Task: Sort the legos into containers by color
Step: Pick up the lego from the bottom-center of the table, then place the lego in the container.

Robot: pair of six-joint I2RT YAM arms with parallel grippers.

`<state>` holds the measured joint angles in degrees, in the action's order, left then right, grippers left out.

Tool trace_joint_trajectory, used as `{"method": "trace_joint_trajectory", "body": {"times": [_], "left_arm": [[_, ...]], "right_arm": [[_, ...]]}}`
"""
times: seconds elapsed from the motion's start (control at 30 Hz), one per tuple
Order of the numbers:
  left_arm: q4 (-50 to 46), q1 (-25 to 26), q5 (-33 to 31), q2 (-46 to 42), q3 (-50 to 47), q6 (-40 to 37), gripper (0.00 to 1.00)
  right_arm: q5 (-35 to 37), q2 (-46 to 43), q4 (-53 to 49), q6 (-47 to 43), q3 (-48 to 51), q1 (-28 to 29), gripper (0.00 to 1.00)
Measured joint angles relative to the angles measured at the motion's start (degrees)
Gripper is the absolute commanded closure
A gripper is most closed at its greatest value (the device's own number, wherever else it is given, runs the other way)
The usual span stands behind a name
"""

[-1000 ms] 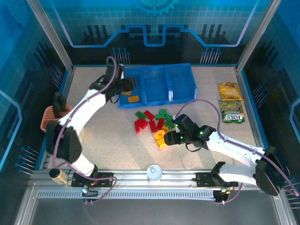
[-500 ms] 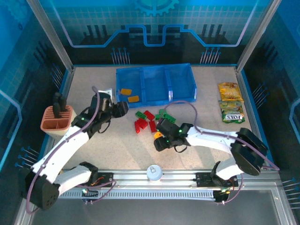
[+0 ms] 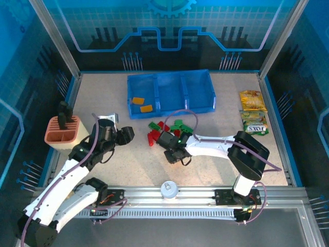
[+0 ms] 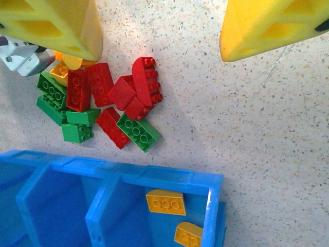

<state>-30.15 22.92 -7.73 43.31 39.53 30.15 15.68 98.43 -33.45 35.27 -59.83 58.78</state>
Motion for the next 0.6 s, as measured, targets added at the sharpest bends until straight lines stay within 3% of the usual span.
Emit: {"method": "trace_joint_trajectory", "body": {"times": [0.3,0.43,0.6], "left_arm": [[-0.46,1.11,0.02,-2.73,-1.64,1.18,0.38],[-0.87,3.1,-0.02,-2.95,-3.78,2.19,0.38],[-2.49,7.48,-1.03,-6.08,-5.64,4.55,0.38]], "right_arm": [[0.76,-1.97,-5.38,-2.43,-12.24,1.05,0.68],[0.09,0.37,-5.6,-6.54,-25.46,-2.05,0.68],[-2.38,10.4,-4.81,-11.23,-42.66,-7.48,0.68]]}}
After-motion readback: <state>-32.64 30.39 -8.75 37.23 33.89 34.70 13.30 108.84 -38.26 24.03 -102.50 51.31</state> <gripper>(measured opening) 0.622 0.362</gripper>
